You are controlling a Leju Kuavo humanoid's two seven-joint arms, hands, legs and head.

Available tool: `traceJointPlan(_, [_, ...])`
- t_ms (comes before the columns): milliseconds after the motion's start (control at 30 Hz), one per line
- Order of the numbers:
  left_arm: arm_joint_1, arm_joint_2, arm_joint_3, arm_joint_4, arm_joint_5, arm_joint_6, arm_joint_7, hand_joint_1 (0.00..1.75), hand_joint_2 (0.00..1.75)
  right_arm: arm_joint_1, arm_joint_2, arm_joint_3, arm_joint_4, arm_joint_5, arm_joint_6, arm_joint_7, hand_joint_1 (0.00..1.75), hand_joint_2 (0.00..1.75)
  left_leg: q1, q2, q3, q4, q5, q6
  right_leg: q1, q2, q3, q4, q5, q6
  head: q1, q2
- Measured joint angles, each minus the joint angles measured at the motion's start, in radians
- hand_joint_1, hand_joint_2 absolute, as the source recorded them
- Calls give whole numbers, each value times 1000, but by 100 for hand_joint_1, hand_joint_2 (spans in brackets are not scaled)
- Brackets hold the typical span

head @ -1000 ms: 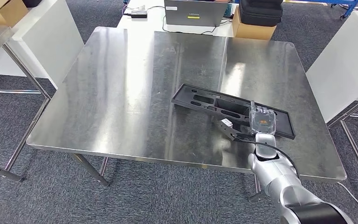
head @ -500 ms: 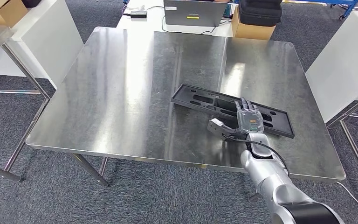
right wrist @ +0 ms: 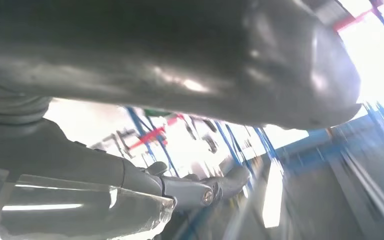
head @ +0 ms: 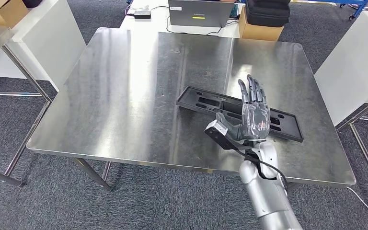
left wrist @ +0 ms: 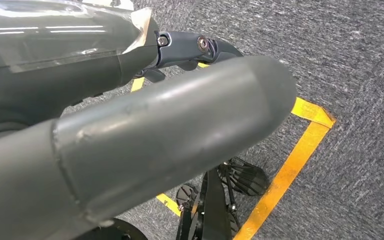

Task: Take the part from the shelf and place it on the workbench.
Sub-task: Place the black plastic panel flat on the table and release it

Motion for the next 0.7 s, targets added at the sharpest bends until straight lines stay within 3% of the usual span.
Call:
traceJointPlan(133, [1, -1, 1, 0, 3, 34, -40, 0, 0, 137, 12, 37, -210, -186, -57, -81, 0, 0, 0, 0, 0, 0, -1, 0, 0, 0, 0, 0, -2, 2, 0, 0])
traceJointPlan(233, [0, -5, 6, 0, 15, 101, -90, 0, 0, 249, 29, 63, -339, -457, 9, -196, 0, 0, 0, 0, 1, 0, -2, 0, 0, 0, 0, 0, -2, 2, 0, 0])
traceJointPlan(333, [0, -9, 16, 0, 33, 129, -106, 0, 0, 352, 50, 85, -419, -645, 110, -283, 0, 0, 1, 0, 1, -1, -3, 0, 0, 0, 0, 0, -3, 2, 0, 0])
traceJointPlan(500, [-2, -14, 49, 0, 85, 142, -107, 0, 0, 424, 69, 126, -439, -739, 260, -310, 0, 0, 0, 1, 2, 0, -4, 0, -1, 0, 0, -1, -3, 2, 0, 0])
traceJointPlan(700, [-3, -27, 99, 0, 150, 186, -105, 0, 0, 426, 95, 179, -373, -803, 376, -333, 0, 0, -5, 1, 3, 1, -6, 3, -9, 0, 2, -2, -3, 5, 0, 0])
